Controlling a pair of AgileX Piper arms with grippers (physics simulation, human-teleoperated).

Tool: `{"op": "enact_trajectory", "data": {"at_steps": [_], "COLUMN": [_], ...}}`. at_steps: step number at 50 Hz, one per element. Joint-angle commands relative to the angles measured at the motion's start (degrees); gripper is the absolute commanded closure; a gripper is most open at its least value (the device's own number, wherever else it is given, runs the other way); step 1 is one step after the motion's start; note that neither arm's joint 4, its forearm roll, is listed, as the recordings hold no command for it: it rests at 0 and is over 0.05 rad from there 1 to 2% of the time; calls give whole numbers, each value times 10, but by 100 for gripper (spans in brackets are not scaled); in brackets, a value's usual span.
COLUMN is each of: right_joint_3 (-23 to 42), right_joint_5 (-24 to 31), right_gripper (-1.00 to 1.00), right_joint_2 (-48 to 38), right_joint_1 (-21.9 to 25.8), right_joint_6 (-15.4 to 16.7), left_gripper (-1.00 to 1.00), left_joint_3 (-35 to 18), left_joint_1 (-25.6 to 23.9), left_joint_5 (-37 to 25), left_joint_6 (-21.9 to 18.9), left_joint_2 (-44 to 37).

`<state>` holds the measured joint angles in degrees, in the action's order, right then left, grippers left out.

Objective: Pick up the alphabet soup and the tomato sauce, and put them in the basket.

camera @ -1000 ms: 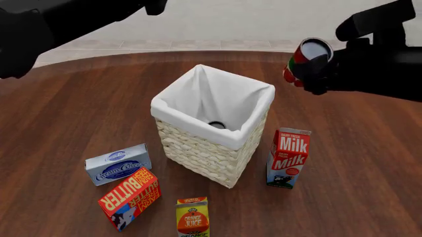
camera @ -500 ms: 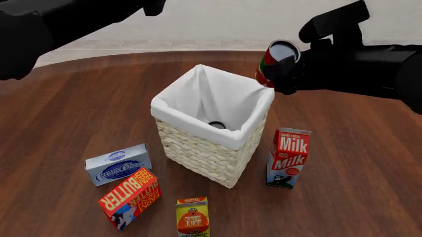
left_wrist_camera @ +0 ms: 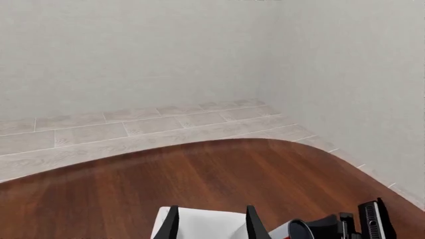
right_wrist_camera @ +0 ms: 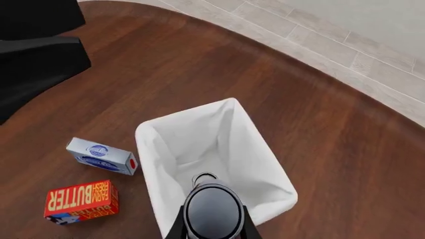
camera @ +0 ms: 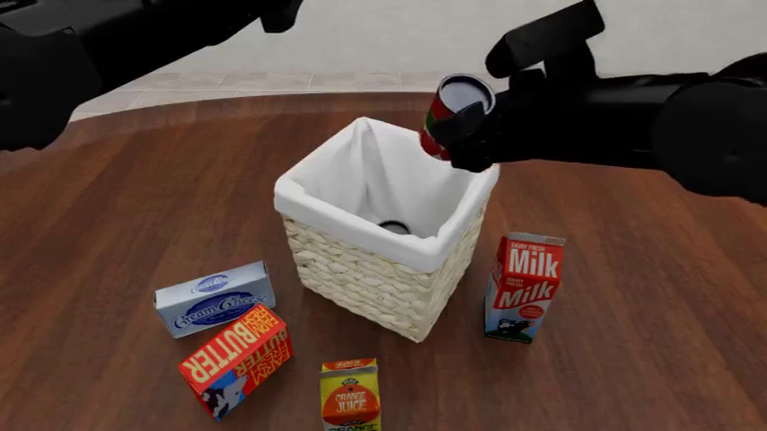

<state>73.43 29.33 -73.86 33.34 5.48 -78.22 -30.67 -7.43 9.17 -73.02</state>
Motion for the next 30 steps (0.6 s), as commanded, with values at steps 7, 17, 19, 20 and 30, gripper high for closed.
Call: {"op": "enact_trajectory", "data": {"at_steps": [7, 17, 19, 20, 30], "right_joint_3": [13, 23, 25, 27, 43], "right_joint_5": [0, -2, -2, -2, 12], "right_gripper": [100, 100, 100, 100, 100], "right_joint_2": [-29, -59, -65, -69, -95], "right_joint_1": [30, 37, 37, 37, 33], "right_joint_6": [-2, 5, 6, 6, 11], "left_gripper": [-100, -100, -100, -100, -100], "left_joint_3": [5, 11, 12, 12, 21], "left_joint_1": [-2, -2, -2, -1, 2], "left_joint_5": [5, 13, 13, 14, 22], "left_joint_6": [3, 7, 8, 8, 12], "left_joint_2": [2, 0, 0, 0, -2]}}
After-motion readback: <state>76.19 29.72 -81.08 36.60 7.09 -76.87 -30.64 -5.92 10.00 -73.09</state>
